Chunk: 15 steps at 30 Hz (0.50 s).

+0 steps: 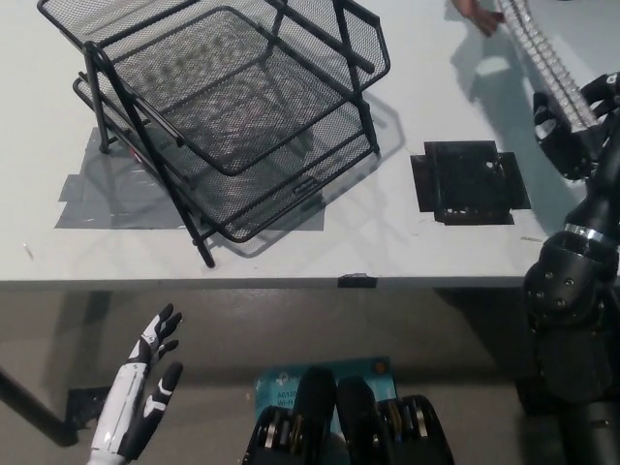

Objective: A person hands a notebook to the robot and the robot grabs it with its right hand and places it in the file tray kept in the centre of the desk infront of it.

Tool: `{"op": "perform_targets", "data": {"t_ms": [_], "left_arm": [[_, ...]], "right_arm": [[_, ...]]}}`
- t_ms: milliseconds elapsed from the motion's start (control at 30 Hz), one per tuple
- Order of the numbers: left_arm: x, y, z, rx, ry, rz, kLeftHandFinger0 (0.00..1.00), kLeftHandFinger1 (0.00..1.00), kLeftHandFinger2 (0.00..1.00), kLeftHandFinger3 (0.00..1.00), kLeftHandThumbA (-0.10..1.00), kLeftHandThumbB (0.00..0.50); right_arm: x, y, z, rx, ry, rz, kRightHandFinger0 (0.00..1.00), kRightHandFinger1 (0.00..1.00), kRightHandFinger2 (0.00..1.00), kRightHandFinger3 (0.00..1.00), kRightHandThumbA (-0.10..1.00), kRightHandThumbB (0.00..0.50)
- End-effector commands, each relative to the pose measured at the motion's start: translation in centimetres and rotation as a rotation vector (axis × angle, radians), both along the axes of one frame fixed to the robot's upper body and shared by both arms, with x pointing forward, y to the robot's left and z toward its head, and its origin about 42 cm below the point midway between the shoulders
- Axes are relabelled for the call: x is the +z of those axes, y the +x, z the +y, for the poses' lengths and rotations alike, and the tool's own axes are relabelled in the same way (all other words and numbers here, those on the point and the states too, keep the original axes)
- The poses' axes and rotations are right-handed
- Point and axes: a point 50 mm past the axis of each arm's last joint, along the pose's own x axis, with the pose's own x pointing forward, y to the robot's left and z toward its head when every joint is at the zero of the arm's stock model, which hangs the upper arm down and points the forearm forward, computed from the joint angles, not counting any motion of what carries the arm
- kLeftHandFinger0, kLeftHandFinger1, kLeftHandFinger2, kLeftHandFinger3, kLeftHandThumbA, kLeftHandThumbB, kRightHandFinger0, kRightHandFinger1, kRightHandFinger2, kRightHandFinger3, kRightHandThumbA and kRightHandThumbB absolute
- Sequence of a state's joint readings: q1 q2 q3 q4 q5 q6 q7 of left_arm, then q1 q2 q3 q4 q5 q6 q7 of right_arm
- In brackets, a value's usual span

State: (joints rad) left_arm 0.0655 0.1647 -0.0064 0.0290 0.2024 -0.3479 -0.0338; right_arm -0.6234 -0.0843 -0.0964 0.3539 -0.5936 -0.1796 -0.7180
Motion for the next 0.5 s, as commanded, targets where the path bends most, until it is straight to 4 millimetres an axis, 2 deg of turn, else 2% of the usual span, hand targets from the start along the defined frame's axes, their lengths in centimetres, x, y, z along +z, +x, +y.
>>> {"op": "perform_targets", "data": {"t_ms": [0, 33, 67, 133, 167, 200, 233, 267, 333, 433, 467], "left_arm": [[0.5, 0.0, 0.2, -0.024, 0.018, -0.033, 0.99, 1.00, 1.00, 1.00, 0.96, 0.254], [0.5, 0.0, 0.2, -0.025, 0.018, -0.033, 0.98, 1.00, 1.00, 1.00, 0.96, 0.253], [0.5, 0.0, 0.2, -0.025, 0.018, -0.033, 0.97, 1.00, 1.00, 1.00, 0.96, 0.253], [0.5, 0.0, 0.2, -0.028, 0.018, -0.030, 0.98, 1.00, 1.00, 1.00, 0.96, 0.257], [0.5, 0.1, 0.3, -0.028, 0.020, -0.031, 0.98, 1.00, 1.00, 1.00, 0.96, 0.257], [0.5, 0.1, 0.3, -0.028, 0.023, -0.031, 1.00, 1.00, 1.00, 1.00, 0.97, 0.259], [0.5, 0.1, 0.3, -0.029, 0.027, -0.030, 1.00, 1.00, 1.00, 1.00, 0.97, 0.259], [0.5, 0.1, 0.3, -0.030, 0.027, -0.030, 1.00, 1.00, 1.00, 1.00, 0.97, 0.259], [0.5, 0.1, 0.3, -0.033, 0.030, -0.030, 1.00, 1.00, 1.00, 1.00, 0.97, 0.258], [0.5, 0.2, 0.4, -0.040, 0.031, -0.030, 1.00, 1.00, 1.00, 1.00, 0.97, 0.259], [0.5, 0.2, 0.4, -0.041, 0.031, -0.029, 1.00, 1.00, 1.00, 1.00, 0.98, 0.261]], "right_arm": [[5.8, -1.9, -0.5, -0.045, 0.005, -0.237, 0.00, 0.00, 0.00, 0.00, 0.83, 0.000], [6.6, -2.5, -0.8, -0.064, 0.002, -0.269, 0.00, 0.00, 0.00, 0.00, 0.83, 0.000], [6.6, -2.5, -0.8, -0.064, 0.002, -0.269, 0.00, 0.00, 0.00, 0.00, 0.83, 0.000], [8.8, -4.1, -1.6, -0.098, 0.016, -0.373, 0.00, 0.00, 0.00, 0.00, 0.83, 0.001], [9.1, -4.3, -1.6, -0.094, 0.024, -0.383, 0.00, 0.00, 0.00, 0.00, 0.83, 0.000], [10.0, -4.9, -1.7, -0.105, 0.017, -0.418, 0.24, 0.00, 0.00, 0.01, 0.85, 0.000], [11.2, -5.6, -2.0, -0.102, 0.006, -0.463, 0.08, 0.00, 0.00, 0.00, 0.85, 0.000], [12.1, -6.2, -2.1, -0.098, -0.009, -0.497, 0.00, 0.00, 0.00, 0.00, 0.86, 0.000], [13.4, -7.0, -2.0, -0.102, -0.035, -0.520, 0.00, 0.00, 0.00, 0.00, 0.89, 0.000], [15.7, -8.5, -1.0, -0.095, -0.138, -0.582, 0.00, 0.00, 0.00, 0.00, 0.85, 0.000], [16.1, -8.7, -0.6, -0.063, -0.154, -0.601, 0.00, 0.00, 0.00, 0.00, 0.81, 0.000]]}}
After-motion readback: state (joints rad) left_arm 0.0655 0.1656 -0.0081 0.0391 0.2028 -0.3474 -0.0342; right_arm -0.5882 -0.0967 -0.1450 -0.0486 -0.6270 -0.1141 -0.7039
